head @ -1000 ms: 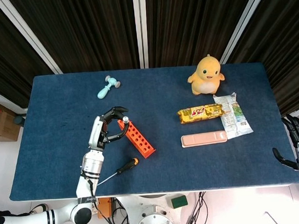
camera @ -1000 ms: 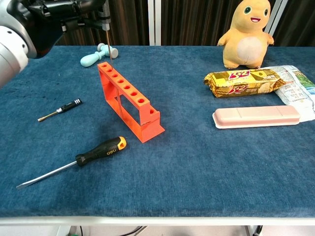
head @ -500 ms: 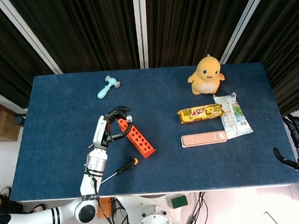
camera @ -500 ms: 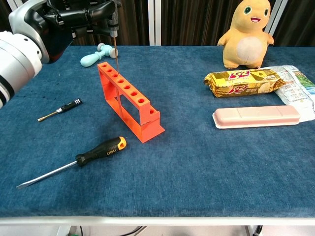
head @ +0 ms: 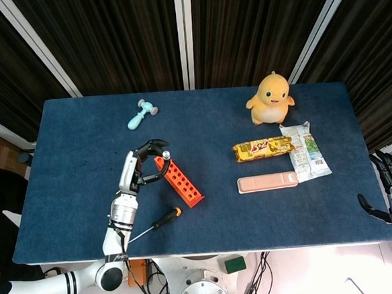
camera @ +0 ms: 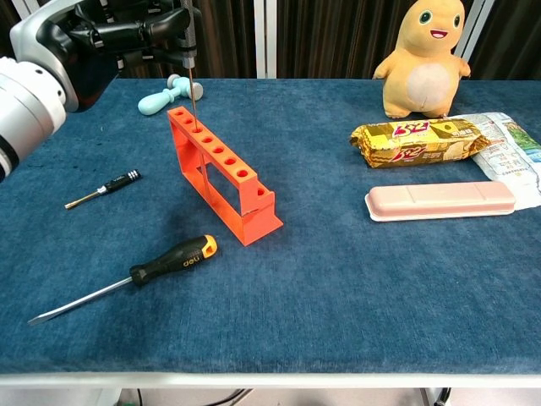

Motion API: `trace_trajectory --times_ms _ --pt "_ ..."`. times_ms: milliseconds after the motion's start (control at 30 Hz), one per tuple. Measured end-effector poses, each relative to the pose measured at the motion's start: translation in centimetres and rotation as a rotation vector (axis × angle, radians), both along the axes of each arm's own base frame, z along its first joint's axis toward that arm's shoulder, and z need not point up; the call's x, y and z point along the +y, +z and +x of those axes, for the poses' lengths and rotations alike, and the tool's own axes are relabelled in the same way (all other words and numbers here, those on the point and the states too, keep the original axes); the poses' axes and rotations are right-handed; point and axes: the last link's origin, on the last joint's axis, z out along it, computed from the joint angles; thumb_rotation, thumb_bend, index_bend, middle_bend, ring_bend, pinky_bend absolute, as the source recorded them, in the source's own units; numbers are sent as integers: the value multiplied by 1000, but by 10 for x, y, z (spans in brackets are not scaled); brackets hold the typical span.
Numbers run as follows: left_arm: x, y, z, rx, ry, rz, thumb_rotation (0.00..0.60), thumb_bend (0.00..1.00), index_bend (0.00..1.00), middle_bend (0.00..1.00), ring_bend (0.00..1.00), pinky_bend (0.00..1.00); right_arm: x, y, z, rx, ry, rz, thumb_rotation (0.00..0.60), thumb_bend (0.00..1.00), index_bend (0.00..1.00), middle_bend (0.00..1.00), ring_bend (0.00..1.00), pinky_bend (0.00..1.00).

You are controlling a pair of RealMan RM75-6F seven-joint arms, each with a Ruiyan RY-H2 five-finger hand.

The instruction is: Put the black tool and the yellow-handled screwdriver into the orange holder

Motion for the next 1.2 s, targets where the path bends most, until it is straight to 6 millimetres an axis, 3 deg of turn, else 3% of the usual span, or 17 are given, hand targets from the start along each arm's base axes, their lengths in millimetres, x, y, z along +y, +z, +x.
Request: trace_trajectory --times_ms 367,733,1200 --pt "1 -5 -6 7 8 -18 600 370 577 357 273 393 -1 -1 0 1 1 -4 600 327 0 0 0 0" --pt "2 -26 -18 30 14 -68 600 367 548 331 241 373 0 0 0 -2 -2 -4 600 328 0 0 0 0" --pt "5 -39 -26 73 -7 -64 600 373 345 320 224 346 -2 0 0 -8 5 -13 600 336 0 0 0 0"
